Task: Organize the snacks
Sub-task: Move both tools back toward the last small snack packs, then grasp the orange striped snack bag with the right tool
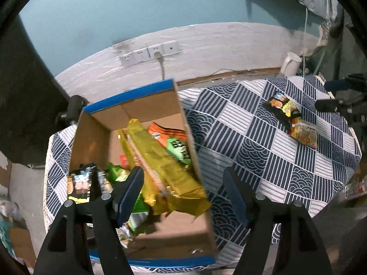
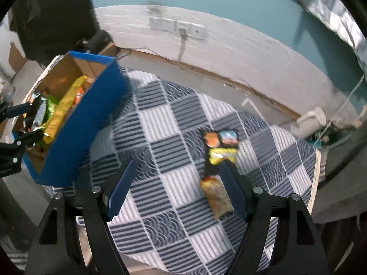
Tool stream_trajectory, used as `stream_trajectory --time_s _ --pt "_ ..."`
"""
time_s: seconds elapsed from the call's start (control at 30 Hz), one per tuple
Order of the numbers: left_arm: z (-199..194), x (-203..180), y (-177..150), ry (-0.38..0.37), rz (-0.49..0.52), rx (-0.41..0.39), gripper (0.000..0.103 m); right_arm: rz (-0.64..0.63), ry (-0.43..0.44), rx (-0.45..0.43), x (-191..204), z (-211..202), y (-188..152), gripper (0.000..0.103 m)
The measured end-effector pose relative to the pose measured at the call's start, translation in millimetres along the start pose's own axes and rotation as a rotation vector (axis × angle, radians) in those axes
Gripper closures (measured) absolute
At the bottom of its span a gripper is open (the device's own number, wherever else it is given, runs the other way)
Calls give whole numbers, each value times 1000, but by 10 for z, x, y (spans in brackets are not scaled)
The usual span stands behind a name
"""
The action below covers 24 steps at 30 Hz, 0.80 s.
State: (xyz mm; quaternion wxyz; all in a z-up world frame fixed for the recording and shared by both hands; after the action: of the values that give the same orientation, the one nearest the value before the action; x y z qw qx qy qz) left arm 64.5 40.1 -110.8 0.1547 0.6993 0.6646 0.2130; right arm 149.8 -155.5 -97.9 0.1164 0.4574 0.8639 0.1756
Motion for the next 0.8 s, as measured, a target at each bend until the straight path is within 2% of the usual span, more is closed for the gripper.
stream_trajectory --time_s 0.13,0.3,0.57,0.8 --pt "55 -195 41 -21 23 16 30 25 6 39 -299 144 -131 27" --pt "134 -456 126 -34 68 17 29 129 28 64 -586 361 -318 27" --pt "410 -950 181 -51 182 56 28 94 58 111 -750 697 -523 27" --pt "739 -1179 192 -58 210 115 28 49 80 158 -803 1008 -694 27"
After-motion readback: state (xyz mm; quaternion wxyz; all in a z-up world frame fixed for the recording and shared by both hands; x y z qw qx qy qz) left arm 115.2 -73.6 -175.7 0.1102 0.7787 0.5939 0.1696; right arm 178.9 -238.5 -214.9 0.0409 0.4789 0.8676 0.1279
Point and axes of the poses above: each gripper's, at about its wrist camera, not at the fingertips, and z roughly the way its jaws point, x to its left, y to its top, the point moved 7 cm from there along z, roughly the way its jaws point, and after that the axes turned 3 degrees about -z, right-handed, at the moved point
